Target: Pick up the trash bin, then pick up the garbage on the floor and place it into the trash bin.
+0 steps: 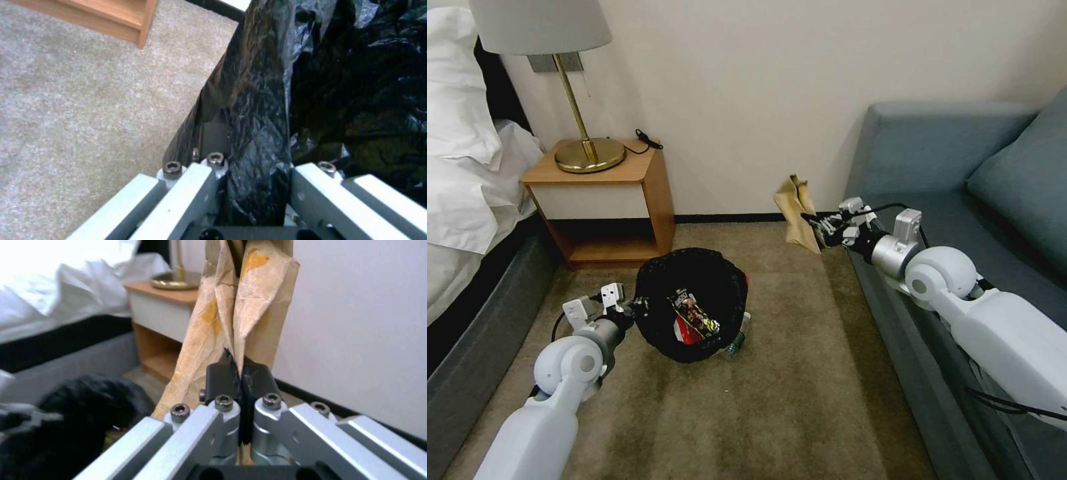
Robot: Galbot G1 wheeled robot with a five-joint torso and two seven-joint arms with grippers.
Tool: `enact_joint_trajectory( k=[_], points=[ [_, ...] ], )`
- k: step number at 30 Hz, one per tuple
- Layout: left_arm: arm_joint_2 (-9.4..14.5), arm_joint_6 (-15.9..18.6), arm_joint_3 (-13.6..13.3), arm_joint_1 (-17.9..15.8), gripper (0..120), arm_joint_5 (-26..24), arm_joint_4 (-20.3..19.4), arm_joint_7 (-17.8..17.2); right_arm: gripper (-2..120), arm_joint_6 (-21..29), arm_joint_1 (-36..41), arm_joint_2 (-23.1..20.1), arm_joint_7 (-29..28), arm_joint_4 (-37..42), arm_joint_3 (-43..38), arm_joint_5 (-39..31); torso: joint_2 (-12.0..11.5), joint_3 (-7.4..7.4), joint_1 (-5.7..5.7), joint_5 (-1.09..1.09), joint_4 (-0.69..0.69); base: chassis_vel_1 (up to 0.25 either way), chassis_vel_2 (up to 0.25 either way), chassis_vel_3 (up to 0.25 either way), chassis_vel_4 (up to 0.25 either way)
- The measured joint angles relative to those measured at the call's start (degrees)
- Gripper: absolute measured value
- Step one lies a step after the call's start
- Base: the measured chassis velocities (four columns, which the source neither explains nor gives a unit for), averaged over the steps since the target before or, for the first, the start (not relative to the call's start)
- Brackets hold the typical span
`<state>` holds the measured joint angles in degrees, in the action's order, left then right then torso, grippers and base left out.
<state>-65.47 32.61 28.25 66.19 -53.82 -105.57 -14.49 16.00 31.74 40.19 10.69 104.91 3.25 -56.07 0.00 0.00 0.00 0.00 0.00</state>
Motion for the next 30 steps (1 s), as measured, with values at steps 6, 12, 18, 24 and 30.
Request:
enact_joint_trajectory(
  k=[6, 12, 18, 24, 30],
  points=[
    [-0.89, 0.02, -1.35, -0.4, 2, 0.82, 0.2, -0.01, 0, 0.03, -0.82, -1.26, 0.21, 6.12, 1.28, -0.69, 0.0, 0.0, 0.0, 0.0, -0.01, 0.0, 0.0, 0.0, 0.0],
    [-1.33, 0.04, -2.4, -0.42, 2, 1.37, 0.19, -0.02, 0, 0.12, -1.47, -1.22, -0.2, 10.66, 4.29, -1.56, 0.0, 0.0, 0.0, -0.01, 0.0, 0.0, 0.0, 0.0, 0.0],
    [-1.98, 0.04, -3.14, -0.43, 2, 1.79, -0.13, -0.17, 0, 0.82, -2.41, 1.08, -0.58, 13.22, 8.86, -1.1, 0.0, 0.0, 0.0, -0.01, 0.0, 0.0, 0.0, 0.0, 0.0],
    [-2.09, 0.2, -3.75, -0.16, 2, 1.48, -1.03, -0.54, 0, 0.92, -3.83, 4.23, -0.39, 11.94, 14.19, 0.48, 0.0, 0.0, 0.0, -0.01, 0.01, 0.0, 0.0, 0.0, 0.0],
    [-1.97, 0.31, -3.74, 0.22, 2, 0.87, -1.9, -0.72, 0, 0.77, -3.93, 6.4, -0.05, 9.73, 16.27, 1.95, 0.0, 0.0, 0.0, -0.01, 0.01, 0.0, 0.0, 0.0, 0.0]
  ],
)
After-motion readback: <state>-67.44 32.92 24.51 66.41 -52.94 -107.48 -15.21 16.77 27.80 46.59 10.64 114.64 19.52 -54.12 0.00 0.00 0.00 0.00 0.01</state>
